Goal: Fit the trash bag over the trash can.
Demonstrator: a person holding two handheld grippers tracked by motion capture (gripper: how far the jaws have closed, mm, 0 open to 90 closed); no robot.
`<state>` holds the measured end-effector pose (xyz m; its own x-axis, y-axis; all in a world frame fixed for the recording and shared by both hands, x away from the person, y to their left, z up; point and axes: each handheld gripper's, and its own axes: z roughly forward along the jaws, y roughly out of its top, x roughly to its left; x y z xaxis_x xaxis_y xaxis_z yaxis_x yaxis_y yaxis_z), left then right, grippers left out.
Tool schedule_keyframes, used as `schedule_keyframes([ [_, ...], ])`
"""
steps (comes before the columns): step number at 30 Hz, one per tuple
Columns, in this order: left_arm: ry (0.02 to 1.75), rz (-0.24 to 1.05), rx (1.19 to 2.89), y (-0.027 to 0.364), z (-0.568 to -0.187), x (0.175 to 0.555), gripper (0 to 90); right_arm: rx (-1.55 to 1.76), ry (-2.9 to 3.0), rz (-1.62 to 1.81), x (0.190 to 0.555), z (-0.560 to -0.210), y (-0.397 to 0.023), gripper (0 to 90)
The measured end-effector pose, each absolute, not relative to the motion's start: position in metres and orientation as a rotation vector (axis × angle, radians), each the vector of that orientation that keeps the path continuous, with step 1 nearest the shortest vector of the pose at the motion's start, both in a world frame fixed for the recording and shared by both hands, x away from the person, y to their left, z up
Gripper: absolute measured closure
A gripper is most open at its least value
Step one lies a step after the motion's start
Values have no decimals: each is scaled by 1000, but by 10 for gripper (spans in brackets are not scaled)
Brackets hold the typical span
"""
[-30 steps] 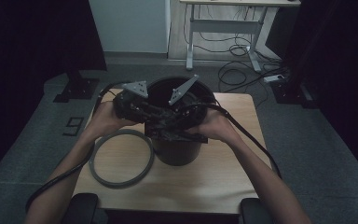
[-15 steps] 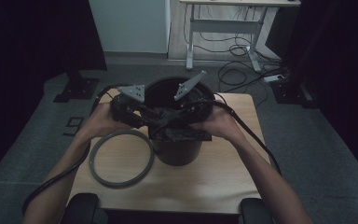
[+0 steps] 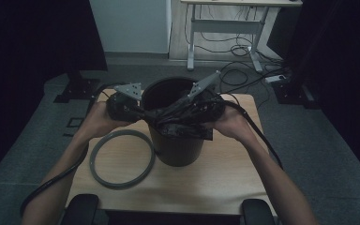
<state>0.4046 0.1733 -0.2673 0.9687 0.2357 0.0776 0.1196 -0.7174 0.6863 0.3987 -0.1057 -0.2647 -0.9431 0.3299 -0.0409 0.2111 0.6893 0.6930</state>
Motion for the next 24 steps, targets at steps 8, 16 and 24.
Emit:
schedule_keyframes([
  [8,385,302,2356,202,-266,410,893,558,2679,1049,403,-264,-140,891],
  [16,539,373,2297,226,-265,425,892,698,2617,1020,413,-267,-176,891],
  [24,646,429,2264,241,-264,440,892,800,2557,988,418,-264,-208,892],
])
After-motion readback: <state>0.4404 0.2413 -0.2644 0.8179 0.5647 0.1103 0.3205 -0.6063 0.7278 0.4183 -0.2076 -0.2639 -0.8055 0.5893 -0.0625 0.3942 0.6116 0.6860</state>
